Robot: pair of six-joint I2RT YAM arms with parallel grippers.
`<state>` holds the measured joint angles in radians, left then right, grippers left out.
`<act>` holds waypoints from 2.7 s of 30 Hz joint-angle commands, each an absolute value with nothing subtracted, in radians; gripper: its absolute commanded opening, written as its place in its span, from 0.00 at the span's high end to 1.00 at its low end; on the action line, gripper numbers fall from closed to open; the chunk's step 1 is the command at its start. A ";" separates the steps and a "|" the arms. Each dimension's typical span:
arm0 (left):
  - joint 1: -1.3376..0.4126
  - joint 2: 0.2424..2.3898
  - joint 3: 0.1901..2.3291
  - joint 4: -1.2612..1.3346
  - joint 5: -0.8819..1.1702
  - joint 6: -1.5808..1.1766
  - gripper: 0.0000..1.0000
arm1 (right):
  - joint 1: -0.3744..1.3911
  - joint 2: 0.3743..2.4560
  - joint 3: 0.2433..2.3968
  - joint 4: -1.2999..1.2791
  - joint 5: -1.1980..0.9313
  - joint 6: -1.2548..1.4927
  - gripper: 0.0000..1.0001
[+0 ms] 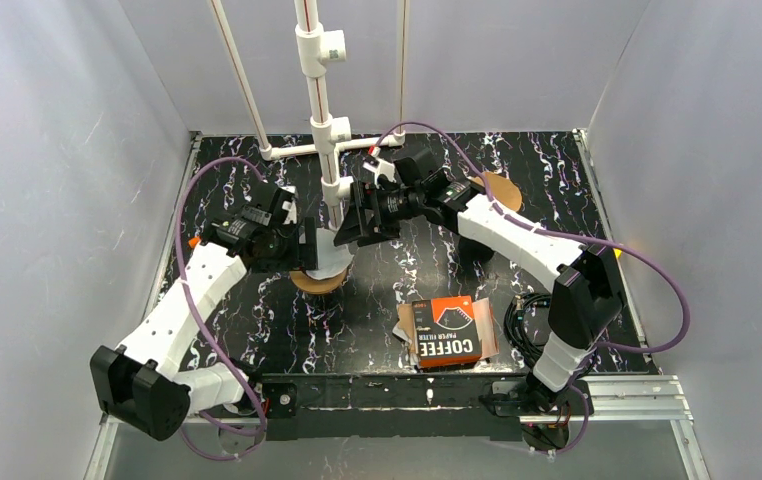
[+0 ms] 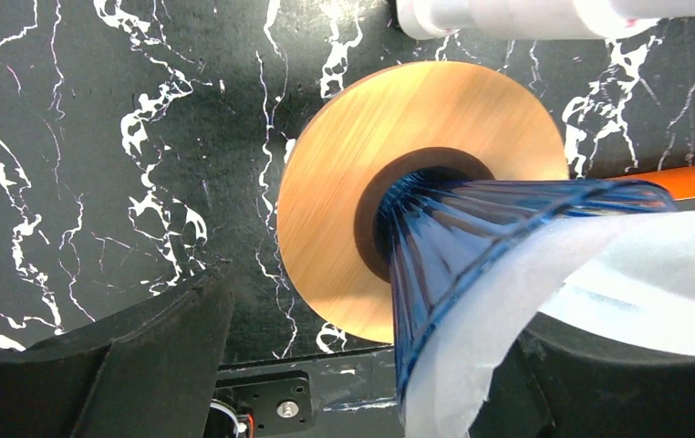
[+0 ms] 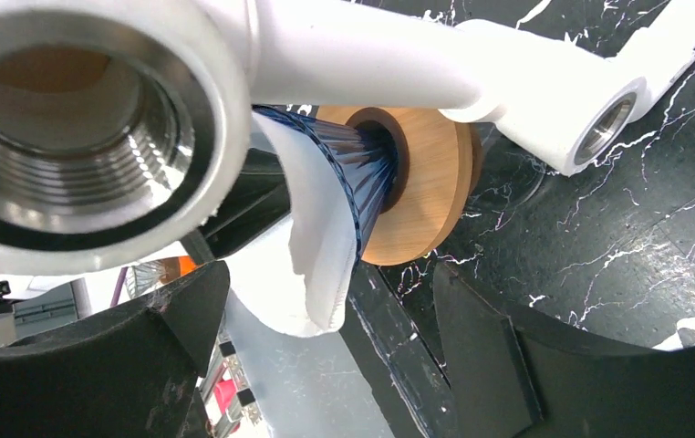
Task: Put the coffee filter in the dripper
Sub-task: Adjust the coffee filter in the coffee dripper.
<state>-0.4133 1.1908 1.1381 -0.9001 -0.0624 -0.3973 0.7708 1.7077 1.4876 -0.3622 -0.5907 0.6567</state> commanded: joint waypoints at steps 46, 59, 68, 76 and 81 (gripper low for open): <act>-0.287 1.109 1.174 -0.929 0.060 -0.388 0.25 | 0.770 1.815 1.497 -0.441 -0.609 0.630 0.43; -0.285 1.108 1.216 -0.948 0.088 -0.370 0.23 | 0.768 1.696 1.484 -0.313 -0.647 0.701 0.14; -0.285 1.105 1.276 -0.972 0.110 -0.356 0.22 | 0.750 1.644 1.470 -0.307 -0.658 0.706 0.09; -0.285 1.079 1.337 -0.979 0.128 -0.343 0.19 | 0.723 1.611 1.474 -0.324 -0.641 0.695 0.07; -0.283 1.051 1.354 -0.953 0.151 -0.336 0.17 | 0.704 1.589 1.490 -0.315 -0.620 0.686 0.05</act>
